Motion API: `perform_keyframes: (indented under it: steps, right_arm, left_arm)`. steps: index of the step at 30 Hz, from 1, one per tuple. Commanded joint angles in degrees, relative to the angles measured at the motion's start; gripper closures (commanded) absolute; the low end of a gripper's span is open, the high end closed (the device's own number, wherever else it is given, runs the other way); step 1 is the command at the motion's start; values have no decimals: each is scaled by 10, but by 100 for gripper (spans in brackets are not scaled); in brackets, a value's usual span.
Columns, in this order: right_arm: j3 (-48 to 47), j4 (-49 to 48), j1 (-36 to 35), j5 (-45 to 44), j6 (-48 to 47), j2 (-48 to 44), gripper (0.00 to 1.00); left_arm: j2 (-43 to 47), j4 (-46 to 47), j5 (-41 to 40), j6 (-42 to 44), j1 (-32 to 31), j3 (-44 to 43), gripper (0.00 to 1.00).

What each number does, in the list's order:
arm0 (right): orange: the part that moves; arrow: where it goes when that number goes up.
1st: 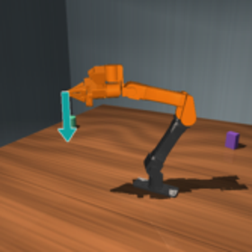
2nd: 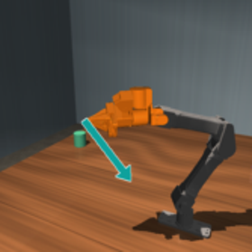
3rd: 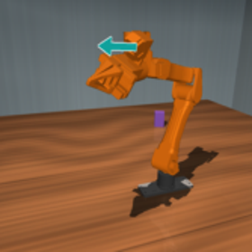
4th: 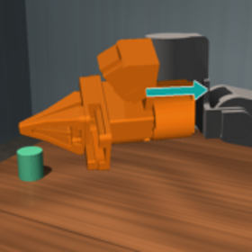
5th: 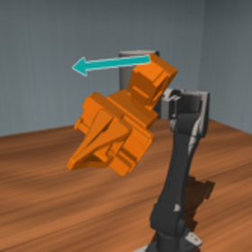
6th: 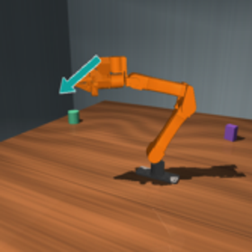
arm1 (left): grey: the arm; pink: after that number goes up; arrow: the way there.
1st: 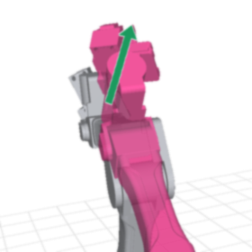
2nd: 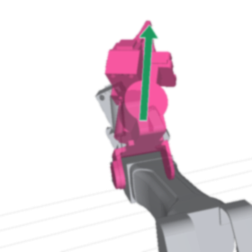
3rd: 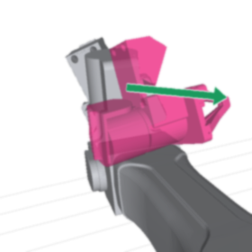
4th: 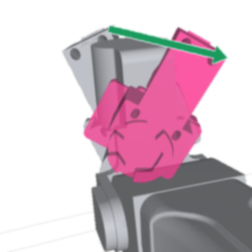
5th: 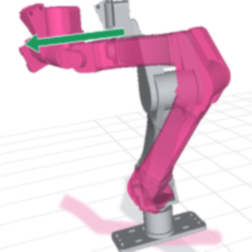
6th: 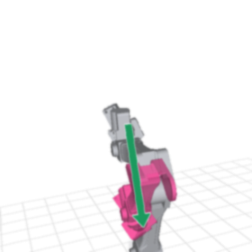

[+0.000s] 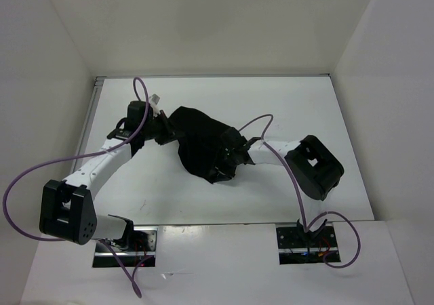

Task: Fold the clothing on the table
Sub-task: Flatten the skirt out

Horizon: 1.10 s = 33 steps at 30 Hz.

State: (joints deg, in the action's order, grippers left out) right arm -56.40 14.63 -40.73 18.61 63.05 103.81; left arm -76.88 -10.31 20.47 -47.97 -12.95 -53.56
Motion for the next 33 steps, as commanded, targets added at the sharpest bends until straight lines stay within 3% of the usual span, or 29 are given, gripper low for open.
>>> perform_keyframes:
  steps: [1, 3, 7, 13, 15, 19, 27, 33]
  right_arm:
    - [-19, 0, -15, -8, 13, 16, 61]
    - [-19, 17, -15, -20, 13, 16, 82]
    - [-19, 57, -15, -90, 6, -28, 96]
    - [-13, 167, -15, -192, -34, -188, 100]
    - [-19, 192, -10, -235, -68, -262, 100]
    - [-43, 214, 36, -243, -118, -362, 100]
    - [-106, 244, 181, -189, -207, -468, 100]
    - [-85, 264, 195, -89, -219, -519, 100]
  left_arm:
    - [18, 9, -4, 12, -1, 4, 100]
    - [18, 9, -4, 12, -1, 9, 100]
    - [18, 2, -4, 17, 9, 9, 100]
    - [43, -10, 36, 42, 37, 9, 100]
    - [57, -19, 71, 97, 37, -11, 100]
    - [62, -72, 83, 144, 37, -36, 100]
    - [88, -73, 182, 151, 54, -42, 100]
    - [135, -108, 300, 178, 54, -57, 100]
